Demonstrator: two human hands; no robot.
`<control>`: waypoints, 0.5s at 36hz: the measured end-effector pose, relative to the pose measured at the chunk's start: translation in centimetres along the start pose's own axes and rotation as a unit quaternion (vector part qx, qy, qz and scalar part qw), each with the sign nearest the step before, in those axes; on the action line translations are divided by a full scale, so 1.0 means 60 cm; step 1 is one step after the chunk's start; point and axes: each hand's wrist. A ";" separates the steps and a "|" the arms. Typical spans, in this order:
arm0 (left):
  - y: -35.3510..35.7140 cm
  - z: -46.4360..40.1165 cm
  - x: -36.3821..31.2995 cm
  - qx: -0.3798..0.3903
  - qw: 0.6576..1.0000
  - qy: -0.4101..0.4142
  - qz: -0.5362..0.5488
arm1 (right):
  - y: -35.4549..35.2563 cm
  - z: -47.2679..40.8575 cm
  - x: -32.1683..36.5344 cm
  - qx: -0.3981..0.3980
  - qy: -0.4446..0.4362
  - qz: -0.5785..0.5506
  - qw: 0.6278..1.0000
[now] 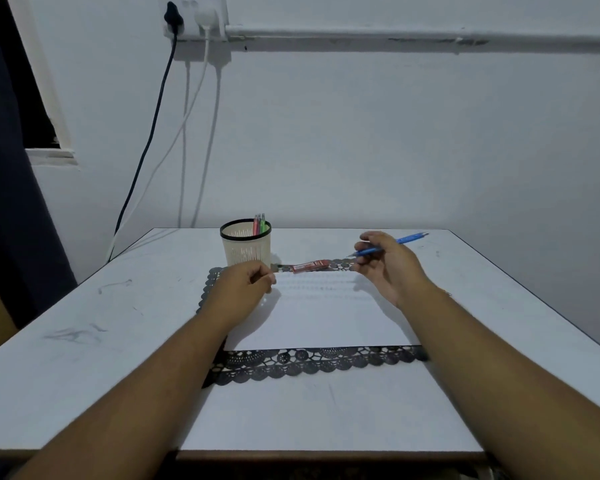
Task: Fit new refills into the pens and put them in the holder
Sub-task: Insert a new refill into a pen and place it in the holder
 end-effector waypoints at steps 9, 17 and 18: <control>0.015 0.003 0.011 0.034 0.997 -0.016 -0.063 | -0.085 -0.011 -0.005 0.014 -0.005 0.070 0.997; 0.019 0.009 0.014 0.048 0.994 -0.003 -0.096 | -0.101 -0.013 0.006 -0.002 -0.038 0.138 0.990; 0.019 0.007 0.015 0.049 0.994 -0.003 -0.092 | -0.107 -0.016 0.007 -0.011 -0.037 0.130 0.991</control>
Point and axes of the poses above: each hand's wrist, its own z-axis away from the middle knuckle, its own y-axis out of the palm, x = y × z, and after that the axes turned 8 degrees about -x, right-handed
